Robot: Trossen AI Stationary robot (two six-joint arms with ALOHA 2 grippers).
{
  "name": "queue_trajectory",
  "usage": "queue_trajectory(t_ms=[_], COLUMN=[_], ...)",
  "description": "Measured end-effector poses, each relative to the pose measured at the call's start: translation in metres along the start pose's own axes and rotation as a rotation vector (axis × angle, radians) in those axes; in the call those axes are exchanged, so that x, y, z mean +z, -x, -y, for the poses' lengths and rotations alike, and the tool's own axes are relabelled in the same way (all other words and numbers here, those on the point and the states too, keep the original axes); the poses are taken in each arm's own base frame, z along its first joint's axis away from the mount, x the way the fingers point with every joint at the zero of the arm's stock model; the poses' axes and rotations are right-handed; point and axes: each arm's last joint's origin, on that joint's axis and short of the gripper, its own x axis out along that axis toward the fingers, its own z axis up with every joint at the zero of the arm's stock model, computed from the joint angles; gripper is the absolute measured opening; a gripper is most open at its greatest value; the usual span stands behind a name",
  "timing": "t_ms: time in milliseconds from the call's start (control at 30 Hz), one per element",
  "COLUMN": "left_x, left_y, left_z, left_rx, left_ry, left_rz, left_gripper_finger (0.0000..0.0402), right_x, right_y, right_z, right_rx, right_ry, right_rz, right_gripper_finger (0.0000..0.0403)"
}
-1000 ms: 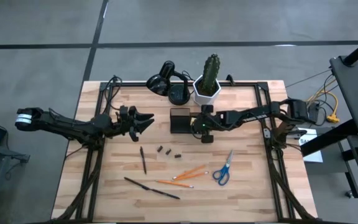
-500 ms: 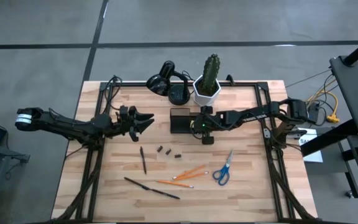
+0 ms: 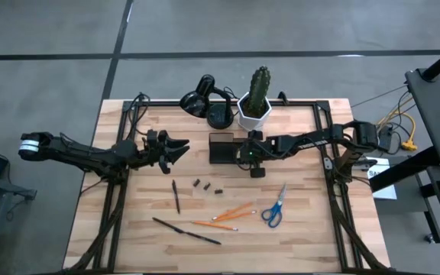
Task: Pick and place office supplies into organizer
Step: Put the yellow sticky notes into the black desk organizer
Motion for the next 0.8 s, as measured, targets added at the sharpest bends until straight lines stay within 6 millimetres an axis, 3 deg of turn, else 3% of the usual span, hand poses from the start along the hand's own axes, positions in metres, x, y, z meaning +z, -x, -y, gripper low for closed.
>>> queue_trajectory(t_ms=[467,800], left_x=[0.0001,0.0000], left_y=[0.0000,0.0000], left_z=[-0.0002,-0.0002], left_rx=[0.001,0.001], left_ry=[0.000,0.000], left_rz=[0.001,0.000], left_gripper_finger=[0.0148,0.0148], right_x=[0.0004,0.0026], right_y=[0.0000,0.0011], right_z=[0.0003,0.0013], right_rx=[-0.002,-0.007], right_ry=[0.000,-0.009], right_rz=[0.004,0.007], right_gripper_finger=[0.0021,0.0105])
